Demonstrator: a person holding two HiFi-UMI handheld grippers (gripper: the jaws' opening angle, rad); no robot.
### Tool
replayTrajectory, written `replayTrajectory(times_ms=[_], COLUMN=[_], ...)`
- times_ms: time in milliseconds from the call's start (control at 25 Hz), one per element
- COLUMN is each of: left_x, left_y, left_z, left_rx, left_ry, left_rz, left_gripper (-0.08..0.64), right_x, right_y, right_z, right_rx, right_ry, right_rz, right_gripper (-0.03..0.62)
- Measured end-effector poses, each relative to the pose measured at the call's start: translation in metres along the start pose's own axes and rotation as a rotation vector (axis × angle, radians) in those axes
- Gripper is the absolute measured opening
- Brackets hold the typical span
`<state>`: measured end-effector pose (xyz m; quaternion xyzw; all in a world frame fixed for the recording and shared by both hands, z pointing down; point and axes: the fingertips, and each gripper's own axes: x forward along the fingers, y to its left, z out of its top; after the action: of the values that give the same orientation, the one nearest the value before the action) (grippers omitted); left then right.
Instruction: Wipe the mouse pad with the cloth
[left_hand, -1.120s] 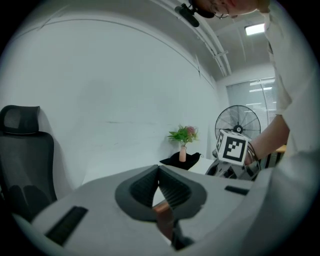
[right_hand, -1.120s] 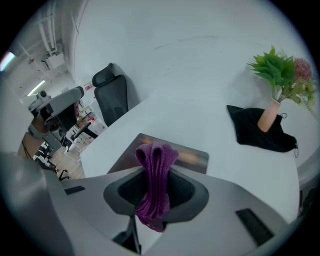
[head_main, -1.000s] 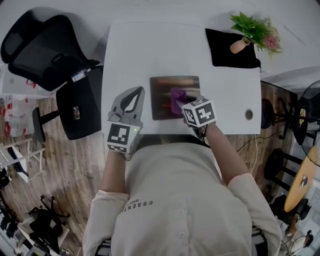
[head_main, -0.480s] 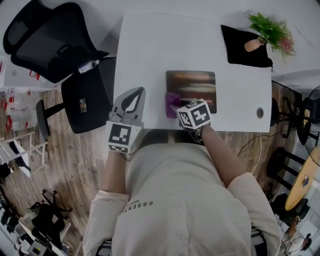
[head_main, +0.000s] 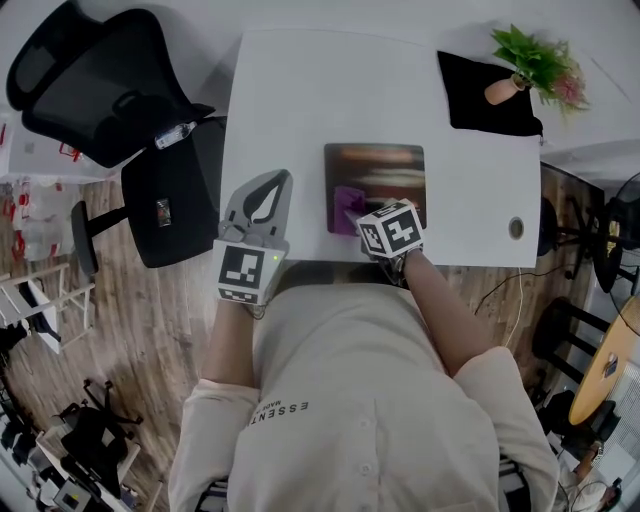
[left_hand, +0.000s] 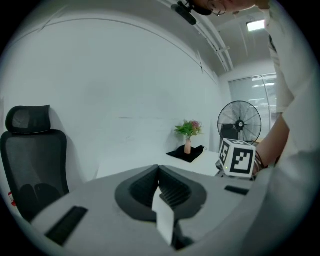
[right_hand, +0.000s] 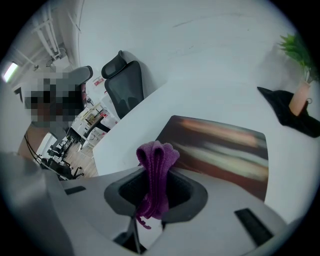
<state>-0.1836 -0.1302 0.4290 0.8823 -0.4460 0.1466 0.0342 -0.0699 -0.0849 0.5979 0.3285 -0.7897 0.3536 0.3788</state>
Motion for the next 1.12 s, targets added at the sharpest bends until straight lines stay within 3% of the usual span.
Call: replayTrajectory(times_ms=[1120], left_x=[0.089], left_y=[-0.128], left_z=[0.04], left_rx=[-0.007], left_ry=[-0.008], left_rz=[-0.024], left_gripper=[0.002], right_x=[-0.092], right_y=[-0.143], right_z=[-0.077], right_rx=[0.065], right_ry=[0.009], right_rz=[-0.061], right_gripper=[0.1])
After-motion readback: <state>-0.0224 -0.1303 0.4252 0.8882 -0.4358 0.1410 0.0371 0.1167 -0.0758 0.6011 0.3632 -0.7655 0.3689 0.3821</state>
